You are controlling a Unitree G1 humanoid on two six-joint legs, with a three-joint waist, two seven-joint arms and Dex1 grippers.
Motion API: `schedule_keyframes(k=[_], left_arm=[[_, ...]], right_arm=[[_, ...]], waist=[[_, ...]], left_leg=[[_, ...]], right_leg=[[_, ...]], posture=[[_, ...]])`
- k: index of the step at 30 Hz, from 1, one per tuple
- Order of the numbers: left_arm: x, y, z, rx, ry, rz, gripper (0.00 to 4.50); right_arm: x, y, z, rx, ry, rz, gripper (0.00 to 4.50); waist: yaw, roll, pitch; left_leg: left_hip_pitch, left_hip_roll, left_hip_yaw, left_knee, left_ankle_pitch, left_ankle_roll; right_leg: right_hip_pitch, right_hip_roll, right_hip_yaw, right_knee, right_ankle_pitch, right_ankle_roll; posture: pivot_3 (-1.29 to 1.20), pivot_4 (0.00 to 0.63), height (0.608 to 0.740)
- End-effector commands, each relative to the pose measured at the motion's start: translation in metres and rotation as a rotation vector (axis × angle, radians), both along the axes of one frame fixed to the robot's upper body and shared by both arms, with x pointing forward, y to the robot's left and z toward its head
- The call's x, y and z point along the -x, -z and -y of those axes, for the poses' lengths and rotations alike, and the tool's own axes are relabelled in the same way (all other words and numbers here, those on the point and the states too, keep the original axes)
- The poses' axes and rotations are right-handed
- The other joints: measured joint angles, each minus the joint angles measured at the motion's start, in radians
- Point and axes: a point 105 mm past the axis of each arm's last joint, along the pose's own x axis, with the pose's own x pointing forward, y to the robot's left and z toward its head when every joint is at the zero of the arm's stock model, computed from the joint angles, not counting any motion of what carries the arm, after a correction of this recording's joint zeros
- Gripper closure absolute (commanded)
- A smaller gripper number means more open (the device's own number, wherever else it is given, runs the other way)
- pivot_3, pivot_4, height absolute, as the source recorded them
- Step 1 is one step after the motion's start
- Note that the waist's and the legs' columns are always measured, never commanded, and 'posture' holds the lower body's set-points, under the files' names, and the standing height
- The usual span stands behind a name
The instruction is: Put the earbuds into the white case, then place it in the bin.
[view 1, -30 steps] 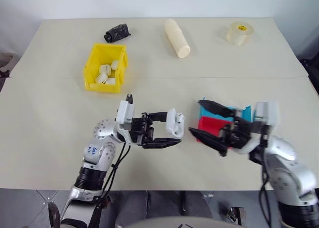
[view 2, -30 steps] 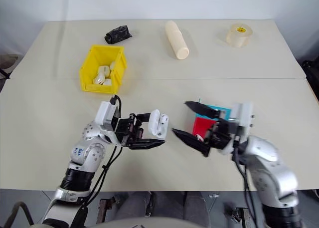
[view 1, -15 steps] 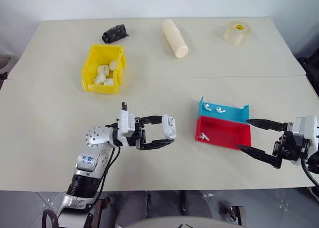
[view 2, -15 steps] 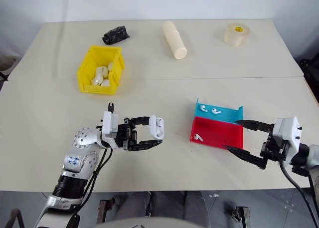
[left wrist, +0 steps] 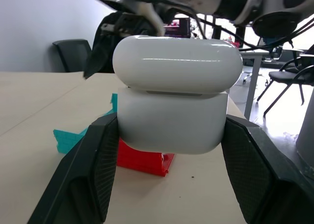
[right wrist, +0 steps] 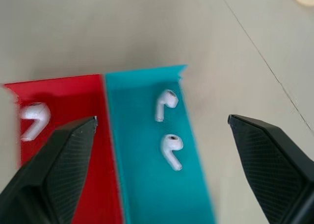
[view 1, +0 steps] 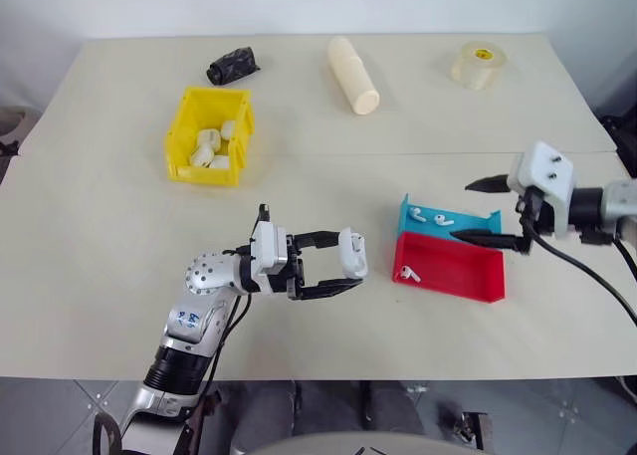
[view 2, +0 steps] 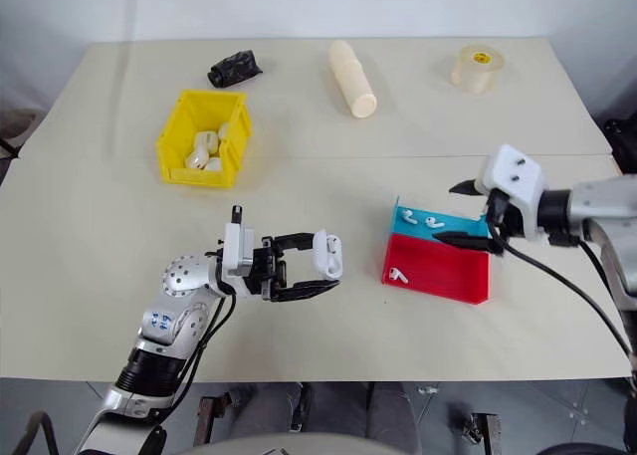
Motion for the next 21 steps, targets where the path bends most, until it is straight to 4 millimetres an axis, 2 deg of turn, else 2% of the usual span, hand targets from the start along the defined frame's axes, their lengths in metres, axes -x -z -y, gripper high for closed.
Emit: schedule_keyframes(k=[1, 7, 15, 18, 21], left_arm=[[0.002, -0.009, 0.005, 0.017, 0.01, 0.046, 1.74], [0.001, -0.009, 0.008, 0.024, 0.002, 0.043, 1.74], [0.001, -0.007, 0.009, -0.011, 0.006, 0.045, 1.74], [0.001, -0.009, 0.01, -0.019, 0.018, 0.053, 1.74], [0.001, -0.01, 0.011, -0.022, 0.027, 0.06, 1.74]], right_arm=[[-0.018, 0.004, 0.004, 0.109, 0.055, -0.044, 0.03], [-0.036, 0.021, -0.001, 0.266, 0.021, -0.079, 0.03], [-0.044, 0.034, 0.0, 0.349, -0.037, -0.105, 0.03], [-0.045, 0.036, -0.001, 0.366, -0.057, -0.11, 0.61], [-0.046, 0.039, -0.002, 0.369, -0.073, -0.117, 1.7]], waist=[[-0.004, 0.0, 0.0], [-0.005, 0.0, 0.0], [-0.006, 0.0, 0.0], [-0.006, 0.0, 0.0], [-0.006, 0.0, 0.0]], left_leg=[[0.0, 0.0, 0.001, 0.0, 0.0, 0.0], [-0.001, 0.0, 0.001, 0.0, -0.001, 0.0], [-0.001, 0.0, 0.001, 0.001, -0.001, 0.0], [-0.001, 0.001, 0.001, 0.001, -0.001, 0.0], [-0.001, 0.001, 0.001, 0.002, -0.001, 0.0]], right_leg=[[0.0, 0.0, 0.0, 0.0, 0.0, 0.0], [-0.002, 0.001, 0.0, 0.0, 0.0, 0.0], [-0.002, 0.001, 0.0, 0.001, 0.0, 0.0], [-0.002, 0.001, 0.0, 0.001, 0.0, 0.0], [-0.002, 0.001, 0.0, 0.002, 0.0, 0.0]], posture=[[0.0, 0.15, 0.74], [0.0, 0.15, 0.74], [0.0, 0.15, 0.74], [0.0, 0.15, 0.74], [0.0, 0.15, 0.74]])
